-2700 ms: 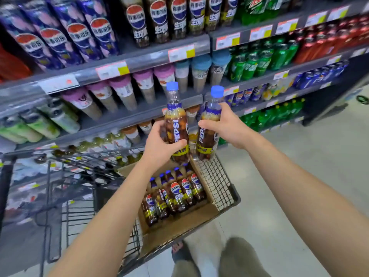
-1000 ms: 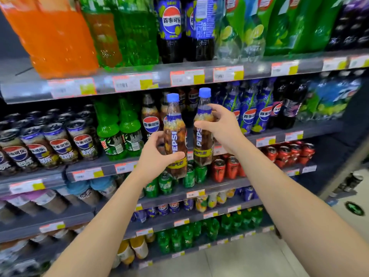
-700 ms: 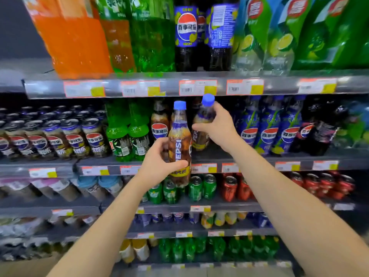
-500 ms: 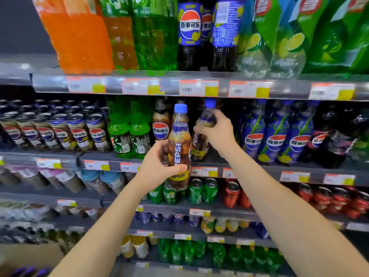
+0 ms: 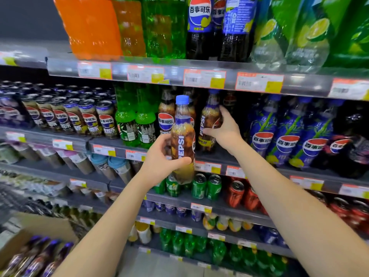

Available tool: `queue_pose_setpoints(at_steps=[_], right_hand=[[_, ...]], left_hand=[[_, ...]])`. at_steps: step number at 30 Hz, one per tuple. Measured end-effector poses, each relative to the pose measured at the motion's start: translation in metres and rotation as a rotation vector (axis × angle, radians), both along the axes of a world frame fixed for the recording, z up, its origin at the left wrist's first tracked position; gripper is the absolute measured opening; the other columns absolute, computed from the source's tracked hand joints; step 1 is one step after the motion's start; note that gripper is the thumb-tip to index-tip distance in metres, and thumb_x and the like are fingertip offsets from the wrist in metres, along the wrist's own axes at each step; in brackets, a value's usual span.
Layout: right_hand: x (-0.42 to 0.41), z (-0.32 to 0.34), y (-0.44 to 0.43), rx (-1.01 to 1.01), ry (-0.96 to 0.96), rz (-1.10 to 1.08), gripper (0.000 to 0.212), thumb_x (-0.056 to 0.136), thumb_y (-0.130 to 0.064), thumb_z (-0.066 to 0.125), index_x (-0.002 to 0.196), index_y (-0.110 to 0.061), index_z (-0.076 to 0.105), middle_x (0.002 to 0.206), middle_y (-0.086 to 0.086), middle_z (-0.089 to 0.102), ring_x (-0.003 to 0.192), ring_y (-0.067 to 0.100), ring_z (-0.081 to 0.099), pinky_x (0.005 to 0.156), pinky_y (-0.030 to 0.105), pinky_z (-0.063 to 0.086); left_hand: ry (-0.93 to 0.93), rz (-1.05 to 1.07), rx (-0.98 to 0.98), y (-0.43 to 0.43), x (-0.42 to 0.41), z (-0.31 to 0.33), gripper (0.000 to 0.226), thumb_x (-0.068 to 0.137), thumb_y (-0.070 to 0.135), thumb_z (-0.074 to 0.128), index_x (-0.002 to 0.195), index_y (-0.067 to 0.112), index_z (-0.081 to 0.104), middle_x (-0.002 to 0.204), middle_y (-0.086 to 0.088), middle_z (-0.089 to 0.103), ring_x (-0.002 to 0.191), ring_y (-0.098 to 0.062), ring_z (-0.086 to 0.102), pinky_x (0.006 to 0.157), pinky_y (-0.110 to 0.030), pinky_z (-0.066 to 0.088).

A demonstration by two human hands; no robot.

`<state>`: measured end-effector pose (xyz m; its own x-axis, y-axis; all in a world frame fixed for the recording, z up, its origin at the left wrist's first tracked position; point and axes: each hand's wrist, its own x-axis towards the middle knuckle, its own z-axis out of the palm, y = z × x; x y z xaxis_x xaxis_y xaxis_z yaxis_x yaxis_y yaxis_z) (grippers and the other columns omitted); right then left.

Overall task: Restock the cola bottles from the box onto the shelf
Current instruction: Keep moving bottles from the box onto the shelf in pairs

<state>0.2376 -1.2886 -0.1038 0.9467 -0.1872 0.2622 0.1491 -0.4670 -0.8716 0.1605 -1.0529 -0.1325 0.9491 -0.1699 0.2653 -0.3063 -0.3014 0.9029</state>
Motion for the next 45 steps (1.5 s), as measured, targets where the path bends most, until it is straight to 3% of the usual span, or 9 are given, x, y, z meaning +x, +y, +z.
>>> queue_pose_setpoints(at_steps=[4,11,18,20,24,26,30,40,45], right_hand=[[0.001,-0.035,0.0,0.094,-0.002,-0.038,0.099,0.074,-0.031,0.089,0.153,-0.039,0.031,0.136,-0.002,0.061,0.12,0.02,0.062,0.103,0.044,0.051],[0.033,-0.045,0.0,0.049,-0.11,-0.074,0.095,0.077,-0.035,0.083,0.156,-0.029,0.031,0.133,-0.002,0.065,0.121,0.017,0.062,0.107,0.044,0.048],[0.085,-0.047,-0.01,0.086,-0.183,-0.147,0.093,0.07,-0.034,0.087,0.151,-0.022,0.043,0.129,0.004,0.068,0.119,0.023,0.064,0.107,0.046,0.048],[0.097,-0.048,-0.011,0.1,-0.157,-0.151,0.098,0.067,-0.041,0.087,0.152,-0.023,0.042,0.132,0.005,0.066,0.122,0.023,0.062,0.108,0.047,0.047],[0.108,-0.044,-0.008,0.055,-0.099,-0.207,0.094,0.075,-0.036,0.085,0.155,-0.03,0.035,0.135,0.006,0.064,0.125,0.028,0.059,0.109,0.044,0.045],[0.113,-0.041,-0.008,-0.044,-0.053,-0.273,0.093,0.077,-0.045,0.081,0.155,-0.036,0.031,0.139,0.009,0.06,0.128,0.032,0.055,0.111,0.039,0.043],[0.117,-0.037,-0.008,-0.064,-0.051,-0.275,0.09,0.082,-0.038,0.08,0.157,-0.03,0.032,0.143,0.007,0.058,0.131,0.03,0.053,0.109,0.035,0.042],[0.126,-0.029,-0.009,-0.013,0.013,-0.27,0.092,0.085,-0.033,0.079,0.159,-0.028,0.025,0.15,0.009,0.051,0.137,0.032,0.047,0.112,0.038,0.04],[0.118,-0.032,-0.001,0.048,-0.006,-0.282,0.088,0.083,-0.032,0.081,0.156,-0.023,0.032,0.144,0.009,0.056,0.133,0.031,0.052,0.11,0.037,0.042]], left_hand=[[0.01,-0.025,0.002,0.004,0.006,-0.002,0.069,0.072,0.03,0.094,0.129,0.032,0.056,0.121,0.015,0.069,0.112,-0.007,0.065,0.099,-0.038,0.054],[0.006,-0.087,0.001,0.017,0.027,-0.014,0.073,0.069,0.027,0.096,0.13,0.027,0.056,0.122,0.011,0.07,0.11,-0.011,0.068,0.096,-0.038,0.056],[-0.047,-0.133,-0.036,0.028,0.032,-0.022,0.065,0.071,0.016,0.094,0.122,0.034,0.057,0.115,0.013,0.072,0.102,-0.005,0.069,0.081,-0.019,0.055],[-0.059,-0.147,-0.036,0.03,0.033,-0.023,0.066,0.071,0.016,0.095,0.123,0.034,0.058,0.115,0.013,0.072,0.104,-0.007,0.07,0.083,-0.021,0.056],[-0.084,-0.16,-0.02,0.029,0.037,-0.024,0.067,0.07,0.02,0.096,0.125,0.031,0.058,0.117,0.013,0.072,0.106,-0.008,0.07,0.09,-0.029,0.056],[-0.097,-0.162,-0.02,0.027,0.038,-0.023,0.067,0.07,0.02,0.095,0.125,0.032,0.058,0.115,0.017,0.072,0.106,-0.004,0.069,0.088,-0.022,0.055],[-0.112,-0.163,-0.02,0.021,0.037,-0.021,0.068,0.071,0.017,0.095,0.127,0.026,0.058,0.117,0.013,0.071,0.104,0.001,0.067,0.082,-0.01,0.051],[-0.131,-0.15,-0.033,0.011,0.036,-0.019,0.073,0.07,0.021,0.095,0.132,0.023,0.057,0.12,0.01,0.07,0.11,-0.005,0.066,0.088,-0.016,0.053],[-0.136,-0.133,-0.031,0.009,0.036,-0.018,0.073,0.07,0.022,0.096,0.132,0.023,0.057,0.12,0.011,0.07,0.109,-0.004,0.067,0.087,-0.013,0.052]])
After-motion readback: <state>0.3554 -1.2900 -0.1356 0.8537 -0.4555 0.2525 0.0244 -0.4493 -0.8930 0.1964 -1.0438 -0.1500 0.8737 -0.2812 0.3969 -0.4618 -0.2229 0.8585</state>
